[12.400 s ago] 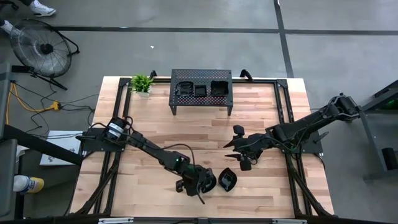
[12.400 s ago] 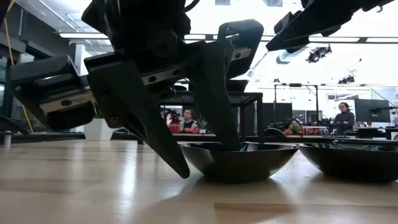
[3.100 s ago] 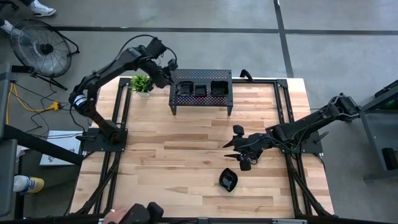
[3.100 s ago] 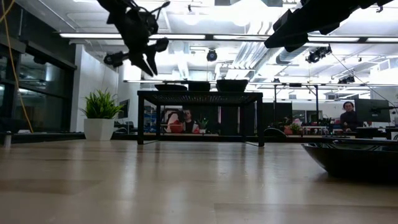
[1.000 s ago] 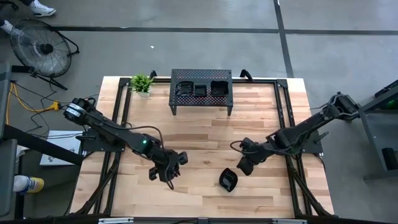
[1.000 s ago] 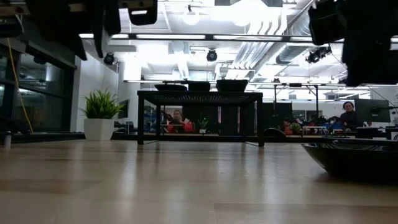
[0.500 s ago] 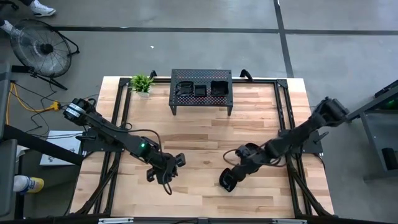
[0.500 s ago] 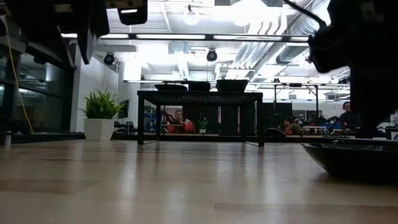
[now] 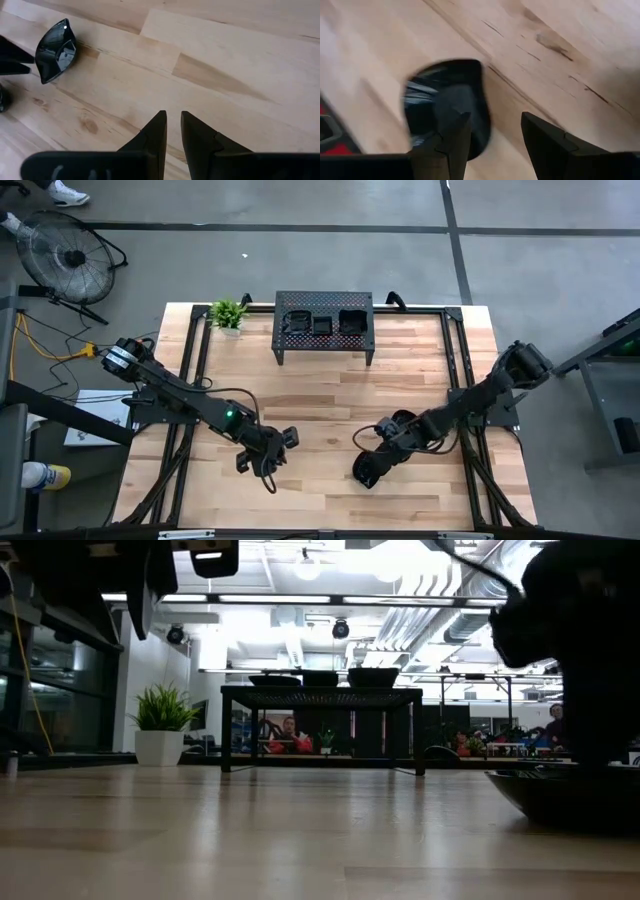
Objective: Pick & Place Mini shaped plates
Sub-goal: Stack the leaf-shaped plate on top of the leaf-shaped plate on the shelf
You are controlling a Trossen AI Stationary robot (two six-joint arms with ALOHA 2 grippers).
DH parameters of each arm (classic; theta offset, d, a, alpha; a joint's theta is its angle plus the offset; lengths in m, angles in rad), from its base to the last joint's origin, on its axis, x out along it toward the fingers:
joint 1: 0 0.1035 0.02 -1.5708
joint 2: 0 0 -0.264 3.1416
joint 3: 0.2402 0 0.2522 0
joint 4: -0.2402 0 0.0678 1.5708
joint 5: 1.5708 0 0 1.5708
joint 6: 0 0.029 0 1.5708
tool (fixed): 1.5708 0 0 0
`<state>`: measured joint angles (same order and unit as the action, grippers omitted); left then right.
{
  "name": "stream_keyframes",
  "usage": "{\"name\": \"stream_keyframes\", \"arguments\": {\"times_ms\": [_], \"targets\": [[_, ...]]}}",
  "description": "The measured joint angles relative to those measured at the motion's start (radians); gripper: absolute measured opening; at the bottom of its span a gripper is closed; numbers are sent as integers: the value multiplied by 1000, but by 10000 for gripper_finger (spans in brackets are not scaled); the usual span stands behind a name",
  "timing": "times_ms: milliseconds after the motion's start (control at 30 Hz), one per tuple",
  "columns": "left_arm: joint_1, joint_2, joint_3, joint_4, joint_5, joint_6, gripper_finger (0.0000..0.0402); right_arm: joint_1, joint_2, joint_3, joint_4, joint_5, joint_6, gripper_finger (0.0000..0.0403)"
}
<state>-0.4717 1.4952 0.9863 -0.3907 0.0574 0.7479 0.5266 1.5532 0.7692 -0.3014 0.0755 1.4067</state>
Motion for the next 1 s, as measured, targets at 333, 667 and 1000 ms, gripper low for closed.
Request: {"name": "stream_keyframes", "arguments": {"times_ms": [333, 667, 1000], "targets": [[0, 0, 0, 0, 3, -1, 53, -18, 52, -1, 40, 5, -67, 169], [0, 0, 0, 0, 3, -2, 53, -39, 51, -1, 41, 23, -127, 169], [0, 0, 0, -1, 3, -13, 53, -57, 51, -1, 76, -7, -195, 158]]}}
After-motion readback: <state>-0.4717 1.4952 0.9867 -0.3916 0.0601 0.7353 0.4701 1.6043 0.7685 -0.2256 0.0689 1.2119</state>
